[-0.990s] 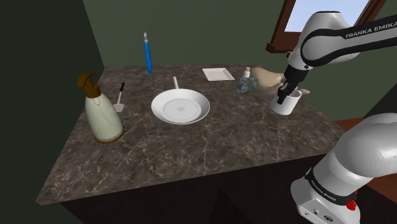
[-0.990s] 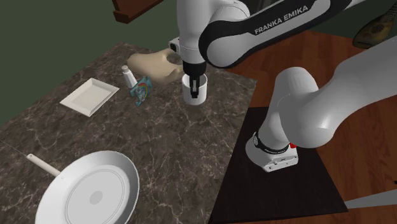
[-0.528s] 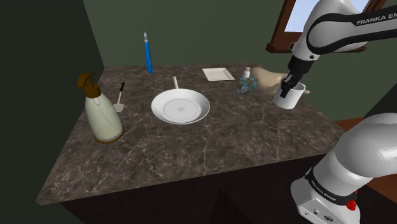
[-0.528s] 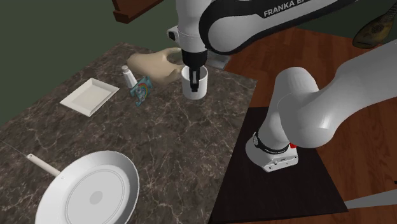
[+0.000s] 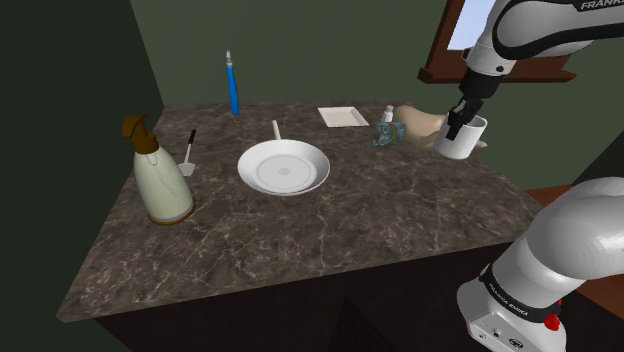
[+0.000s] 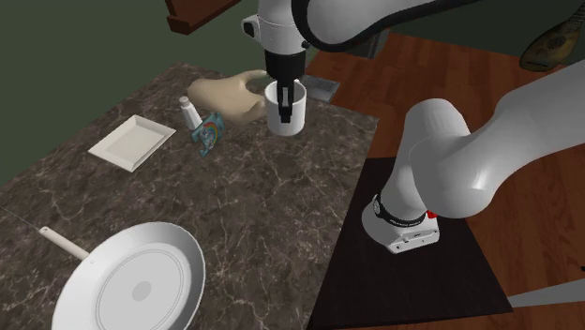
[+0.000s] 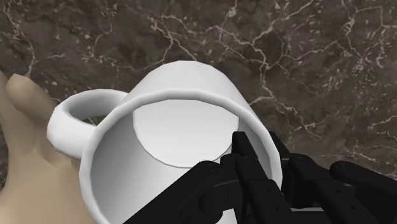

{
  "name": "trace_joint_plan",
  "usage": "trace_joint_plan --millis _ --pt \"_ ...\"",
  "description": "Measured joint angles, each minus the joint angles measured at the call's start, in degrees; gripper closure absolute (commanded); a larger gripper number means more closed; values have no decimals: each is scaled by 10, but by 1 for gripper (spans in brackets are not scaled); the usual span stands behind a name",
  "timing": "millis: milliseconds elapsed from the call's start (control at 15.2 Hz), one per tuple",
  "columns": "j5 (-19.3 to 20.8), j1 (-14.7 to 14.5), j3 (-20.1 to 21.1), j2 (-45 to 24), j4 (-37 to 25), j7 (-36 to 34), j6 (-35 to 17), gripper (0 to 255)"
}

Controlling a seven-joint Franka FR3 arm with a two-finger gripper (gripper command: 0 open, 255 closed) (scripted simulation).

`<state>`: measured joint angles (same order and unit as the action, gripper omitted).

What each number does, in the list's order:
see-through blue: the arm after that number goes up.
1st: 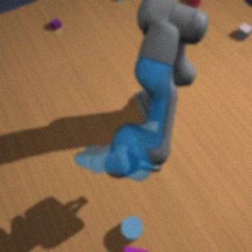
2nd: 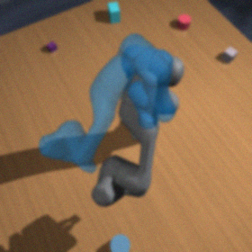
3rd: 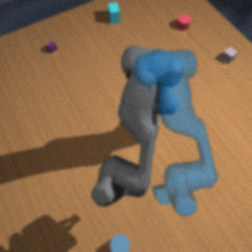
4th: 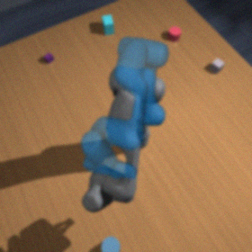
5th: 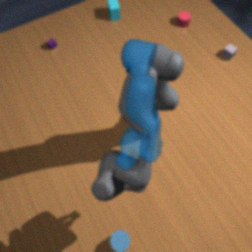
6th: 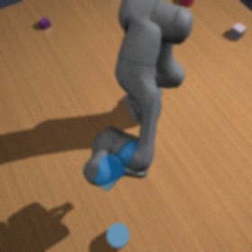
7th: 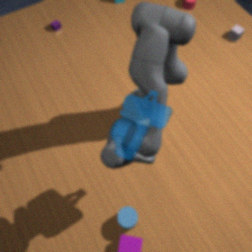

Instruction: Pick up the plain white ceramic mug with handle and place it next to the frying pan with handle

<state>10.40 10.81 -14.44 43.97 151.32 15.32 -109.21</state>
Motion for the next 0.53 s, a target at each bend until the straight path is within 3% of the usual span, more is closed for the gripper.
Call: trace_joint_plan --millis 528 --pt "-8 -2 9 8 -56 3 64 255"
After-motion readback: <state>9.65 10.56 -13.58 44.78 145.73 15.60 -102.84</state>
